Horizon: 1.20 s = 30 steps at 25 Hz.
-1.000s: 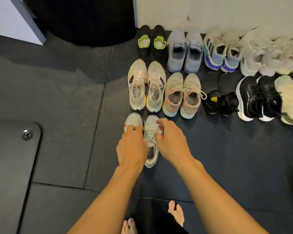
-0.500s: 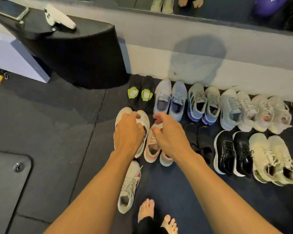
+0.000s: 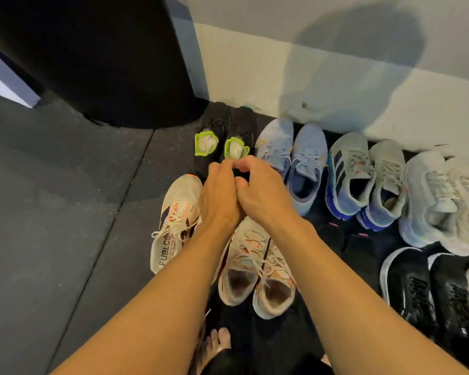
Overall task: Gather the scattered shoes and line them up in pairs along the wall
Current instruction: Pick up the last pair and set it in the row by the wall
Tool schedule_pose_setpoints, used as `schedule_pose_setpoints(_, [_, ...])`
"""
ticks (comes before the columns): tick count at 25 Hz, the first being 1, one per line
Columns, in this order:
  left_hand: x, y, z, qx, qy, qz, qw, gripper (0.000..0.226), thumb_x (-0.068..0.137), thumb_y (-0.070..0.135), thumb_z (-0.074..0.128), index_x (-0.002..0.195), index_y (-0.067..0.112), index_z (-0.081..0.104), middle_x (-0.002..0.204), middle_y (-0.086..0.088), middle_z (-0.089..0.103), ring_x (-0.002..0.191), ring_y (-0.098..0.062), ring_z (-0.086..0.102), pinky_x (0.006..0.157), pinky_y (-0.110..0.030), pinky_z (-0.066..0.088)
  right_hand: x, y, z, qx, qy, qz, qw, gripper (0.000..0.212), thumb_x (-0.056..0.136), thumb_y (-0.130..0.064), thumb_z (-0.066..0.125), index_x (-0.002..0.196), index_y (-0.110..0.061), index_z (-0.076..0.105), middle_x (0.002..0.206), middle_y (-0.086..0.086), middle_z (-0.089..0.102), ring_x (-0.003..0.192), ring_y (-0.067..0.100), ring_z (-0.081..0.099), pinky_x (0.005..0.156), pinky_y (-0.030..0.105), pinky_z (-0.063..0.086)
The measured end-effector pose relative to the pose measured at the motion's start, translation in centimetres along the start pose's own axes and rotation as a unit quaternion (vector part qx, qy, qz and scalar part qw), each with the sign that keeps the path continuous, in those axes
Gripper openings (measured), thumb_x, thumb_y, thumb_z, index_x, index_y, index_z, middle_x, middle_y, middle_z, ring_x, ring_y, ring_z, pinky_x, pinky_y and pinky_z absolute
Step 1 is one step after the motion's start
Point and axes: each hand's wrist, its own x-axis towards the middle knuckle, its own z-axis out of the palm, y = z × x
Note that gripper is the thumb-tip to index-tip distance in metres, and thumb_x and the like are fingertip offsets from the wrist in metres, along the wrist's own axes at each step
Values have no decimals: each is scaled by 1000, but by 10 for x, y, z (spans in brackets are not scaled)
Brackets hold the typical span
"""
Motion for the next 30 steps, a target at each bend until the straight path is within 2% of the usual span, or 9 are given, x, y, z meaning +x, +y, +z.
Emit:
schedule_pose_setpoints(3, [50,-27,51,-13,30,-11,999,17,95,24,44,111,25,50,111,-1,49,88,-24,52,68,-36,32,58,43,35,-12,-4,-30,999,38,92,-14,48,128,-25,53,133,3,54,118,26,52,95,42,44])
schedule_pose_setpoints(5, [81,-43,78,55,19,15,998,29,93,24,47,122,23,46,124,-4,47,97,-33,55,71,-41,37,92,68,53,-44,0,-49,998,39,90,-13,48,129,-22,51,132,6,52,117,30,51,93,44,45])
schedule_pose_setpoints(8, [120,-66,93,158,36,6,987,47,87,16,55,131,17,40,134,-9,42,101,-44,55,70,-45,37,136,91,79,-116,-52,-61,990,42,90,-12,51,132,-10,46,133,15,48,119,36,49,92,41,45])
schedule_pose_setpoints(12, [156,-98,90,252,11,-44,967,41,88,13,56,127,12,44,127,-11,48,108,-38,55,76,-43,41,171,106,105,-191,-123,-53,972,42,96,-20,53,135,-7,44,136,17,46,122,36,47,93,38,42])
schedule_pose_setpoints(17, [165,-112,85,274,14,10,961,35,92,8,45,126,18,50,120,-12,54,105,-38,56,78,-42,43,188,109,119,-101,-92,-1,991,34,98,-13,48,131,-7,52,131,17,53,117,35,52,92,37,44])
schedule_pose_setpoints(21, [167,-120,75,282,9,0,959,42,89,4,49,128,20,51,121,-12,53,104,-40,55,80,-45,44,189,111,129,-17,-72,41,996,35,100,-20,40,131,-10,52,134,14,51,120,33,50,96,39,42])
schedule_pose_setpoints(26, [167,-106,75,256,-19,-20,966,34,84,13,53,119,14,54,118,-12,54,104,-39,55,77,-41,43,188,103,135,-46,-50,63,996,33,98,-25,42,125,-11,56,127,16,55,114,37,51,74,34,33])
schedule_pose_setpoints(28, [161,-91,79,242,22,21,970,32,86,21,51,117,15,54,120,-11,54,99,-39,57,74,-40,39,182,97,128,-82,-62,35,994,31,94,-15,49,123,-11,55,126,17,54,113,39,52,73,35,35])
schedule_pose_setpoints(30, [155,-71,83,225,81,133,962,29,89,26,48,116,15,54,117,-9,53,90,-38,59,68,-39,39,173,95,107,-118,-56,-20,991,35,89,-11,52,123,-14,53,123,15,52,109,39,54,75,37,41])
